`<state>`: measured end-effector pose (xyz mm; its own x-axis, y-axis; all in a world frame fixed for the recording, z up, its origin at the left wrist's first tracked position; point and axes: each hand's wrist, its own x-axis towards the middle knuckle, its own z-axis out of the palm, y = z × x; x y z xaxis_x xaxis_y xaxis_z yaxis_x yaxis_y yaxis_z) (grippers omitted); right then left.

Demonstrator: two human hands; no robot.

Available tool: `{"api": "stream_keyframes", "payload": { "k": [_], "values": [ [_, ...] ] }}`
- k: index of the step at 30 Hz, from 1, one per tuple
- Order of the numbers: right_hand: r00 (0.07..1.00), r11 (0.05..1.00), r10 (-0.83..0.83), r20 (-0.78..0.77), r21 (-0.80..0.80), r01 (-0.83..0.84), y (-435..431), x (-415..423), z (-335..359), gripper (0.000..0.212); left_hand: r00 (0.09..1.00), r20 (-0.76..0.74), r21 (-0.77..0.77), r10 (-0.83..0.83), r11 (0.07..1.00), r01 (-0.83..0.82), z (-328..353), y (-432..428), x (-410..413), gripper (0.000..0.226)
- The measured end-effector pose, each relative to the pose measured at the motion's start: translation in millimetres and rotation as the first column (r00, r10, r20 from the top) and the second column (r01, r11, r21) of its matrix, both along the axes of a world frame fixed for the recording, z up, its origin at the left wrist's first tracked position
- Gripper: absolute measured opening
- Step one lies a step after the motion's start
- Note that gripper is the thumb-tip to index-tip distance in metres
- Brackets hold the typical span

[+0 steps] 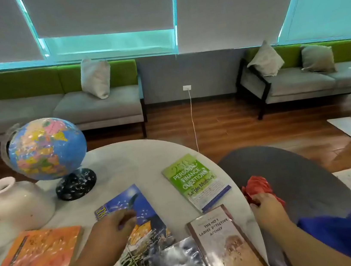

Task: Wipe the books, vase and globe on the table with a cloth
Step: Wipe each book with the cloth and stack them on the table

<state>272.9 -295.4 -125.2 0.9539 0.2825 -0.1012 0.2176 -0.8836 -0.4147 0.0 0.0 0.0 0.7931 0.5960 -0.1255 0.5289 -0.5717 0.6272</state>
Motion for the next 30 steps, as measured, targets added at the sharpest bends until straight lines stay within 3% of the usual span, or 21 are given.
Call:
{"api": "stream_keyframes", "payload": {
  "k": [6, 11, 14, 17, 19, 21, 25, 30],
  "values": [
    [0.966, 0.935, -0.080, -0.246, -0.354, -0.013, -14, 48, -22, 0.064, 0.998, -0.044, -0.102, 0.047, 0.993, -0.051, -12, -17, 10, 0.011],
    [0.936, 0.875, -0.018, -0.352, -0.458, -0.156, -22, 77, -45, 0.063, 0.991, -0.048, -0.173, 0.126, 0.976, -0.133, -16, -23, 19, 0.015],
    [0.929, 0.944, -0.066, -0.365, -0.324, -0.060, -19, 80, -26, 0.048, 0.987, -0.023, -0.222, 0.156, 0.962, -0.157, -15, -28, 29, 0.014],
    [0.929, 0.976, -0.218, -0.300, -0.082, 0.202, -20, 83, 4, 0.030, 0.984, 0.021, -0.284, 0.177, 0.945, -0.164, -14, -34, 41, 0.014],
    [0.905, 0.921, -0.287, -0.314, 0.170, 0.351, -24, 83, 25, 0.013, 0.984, 0.053, -0.311, 0.172, 0.939, -0.147, -13, -40, 50, 0.017],
    [0.881, 0.828, -0.331, -0.337, 0.343, 0.443, -28, 82, 38, 0.016, 0.985, 0.076, -0.333, 0.158, 0.935, -0.124, -11, -47, 61, 0.017],
    [0.907, 0.761, -0.278, -0.315, 0.504, 0.408, -29, 83, 53, 0.024, 0.990, 0.087, -0.407, 0.114, 0.911, -0.069, -3, -67, 87, 0.017],
    [0.968, 0.694, -0.053, -0.245, 0.689, 0.212, -8, 63, 105, 0.033, 0.997, 0.065, -0.414, -0.051, 0.907, 0.074, 5, -94, 121, 0.018]
  ]
}}
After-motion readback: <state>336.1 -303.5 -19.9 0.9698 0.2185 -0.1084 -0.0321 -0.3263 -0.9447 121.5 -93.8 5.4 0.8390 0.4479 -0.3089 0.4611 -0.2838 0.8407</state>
